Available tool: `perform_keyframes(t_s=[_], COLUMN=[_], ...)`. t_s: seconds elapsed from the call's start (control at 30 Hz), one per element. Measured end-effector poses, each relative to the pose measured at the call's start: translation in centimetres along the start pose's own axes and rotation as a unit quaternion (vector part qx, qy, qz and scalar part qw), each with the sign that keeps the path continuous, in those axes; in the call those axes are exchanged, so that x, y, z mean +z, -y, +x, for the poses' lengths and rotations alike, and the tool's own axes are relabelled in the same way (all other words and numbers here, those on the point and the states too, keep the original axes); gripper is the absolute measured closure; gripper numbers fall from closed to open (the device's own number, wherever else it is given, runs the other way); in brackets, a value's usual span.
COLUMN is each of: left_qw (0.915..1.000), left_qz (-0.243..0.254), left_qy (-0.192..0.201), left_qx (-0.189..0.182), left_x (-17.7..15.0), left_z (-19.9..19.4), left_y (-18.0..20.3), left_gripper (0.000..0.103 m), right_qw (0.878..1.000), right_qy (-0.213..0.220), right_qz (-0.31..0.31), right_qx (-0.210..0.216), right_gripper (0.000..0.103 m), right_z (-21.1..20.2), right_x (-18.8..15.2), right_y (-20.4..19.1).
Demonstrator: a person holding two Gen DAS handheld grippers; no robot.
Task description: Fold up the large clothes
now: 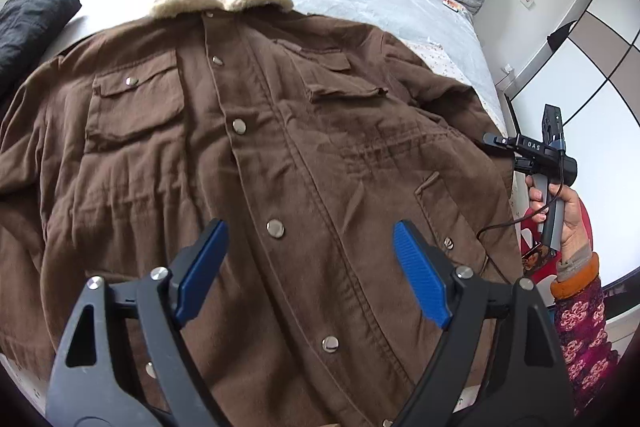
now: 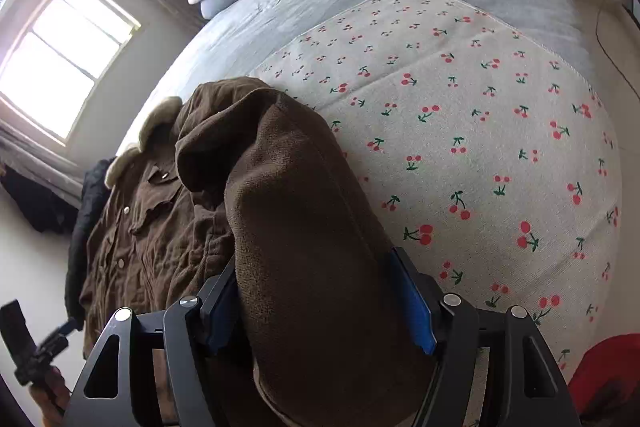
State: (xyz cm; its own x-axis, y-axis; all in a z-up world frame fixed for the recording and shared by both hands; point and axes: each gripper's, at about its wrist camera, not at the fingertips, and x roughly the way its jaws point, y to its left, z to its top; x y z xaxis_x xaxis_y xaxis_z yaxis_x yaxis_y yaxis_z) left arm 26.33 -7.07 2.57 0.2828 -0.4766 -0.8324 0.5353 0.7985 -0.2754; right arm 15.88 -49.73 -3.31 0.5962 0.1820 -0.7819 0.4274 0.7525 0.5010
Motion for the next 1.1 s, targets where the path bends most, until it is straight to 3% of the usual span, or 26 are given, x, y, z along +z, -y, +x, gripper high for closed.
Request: perform_keyframes(t_s=[0.1, 0.17, 0.23, 0.3, 0.4, 0.5, 0.63, 0.77, 0.87, 0.97, 1.03, 1.1], left_qw=[0.9997, 0.9996, 0.9993, 0.9990, 0.9990, 0.9991, 0.9985, 0.9970, 0.9957, 0.9954, 0.9953, 0.9950], left_qz=[-0.020, -0.027, -0.034, -0.041, -0.041, -0.039, -0.049, -0.067, -0.079, -0.081, -0.081, -0.083], left_qy=[-0.014, -0.012, -0.010, -0.008, -0.004, 0.004, 0.005, -0.004, -0.017, -0.027, -0.031, -0.035], left_qx=[-0.002, -0.005, -0.009, -0.014, -0.018, -0.016, -0.026, -0.039, -0.045, -0.043, -0.043, -0.044], left_x=[-1.1, -1.6, -1.9, -2.2, -2.4, -2.7, -3.4, -4.6, -5.5, -6.4, -6.8, -7.1], left_z=[0.4, 0.3, 0.1, -0.1, -0.7, -1.2, -1.1, -0.2, 0.8, 1.7, 2.0, 2.2], left_y=[-0.1, -0.1, 0.0, 0.1, 0.4, 0.5, 0.2, -0.3, -0.6, -0.7, -0.8, -1.0], left_gripper=[0.018, 0.018, 0.018, 0.018, 0.018, 0.018, 0.018, 0.018, 0.018, 0.018, 0.018, 0.018], right_qw=[1.000, 1.000, 1.000, 0.998, 0.988, 0.963, 0.937, 0.943, 0.944, 0.948, 0.954, 0.959], right_qy=[-0.001, -0.008, -0.002, 0.022, 0.072, 0.110, 0.088, 0.000, -0.045, -0.040, -0.054, -0.065], right_qz=[0.013, 0.002, -0.024, -0.052, -0.118, -0.212, -0.304, -0.315, -0.313, -0.308, -0.292, -0.276], right_qx=[0.014, 0.013, -0.003, -0.025, -0.073, -0.126, -0.147, -0.108, -0.091, -0.074, -0.041, -0.009], right_gripper=[0.039, 0.074, 0.085, 0.087, 0.087, 0.087, 0.082, 0.065, 0.060, 0.048, 0.042, 0.042], right_z=[0.5, 0.7, 0.5, -0.7, -3.2, -5.1, -4.1, -0.3, 1.9, 1.1, -0.3, -2.0], right_x=[-0.6, -0.9, -1.3, -1.8, -2.6, -4.6, -7.8, -11.1, -12.9, -13.5, -13.3, -13.0], right_y=[0.3, -0.3, -1.6, -3.3, -7.2, -12.0, -16.5, -16.6, -15.6, -15.6, -15.4, -15.1])
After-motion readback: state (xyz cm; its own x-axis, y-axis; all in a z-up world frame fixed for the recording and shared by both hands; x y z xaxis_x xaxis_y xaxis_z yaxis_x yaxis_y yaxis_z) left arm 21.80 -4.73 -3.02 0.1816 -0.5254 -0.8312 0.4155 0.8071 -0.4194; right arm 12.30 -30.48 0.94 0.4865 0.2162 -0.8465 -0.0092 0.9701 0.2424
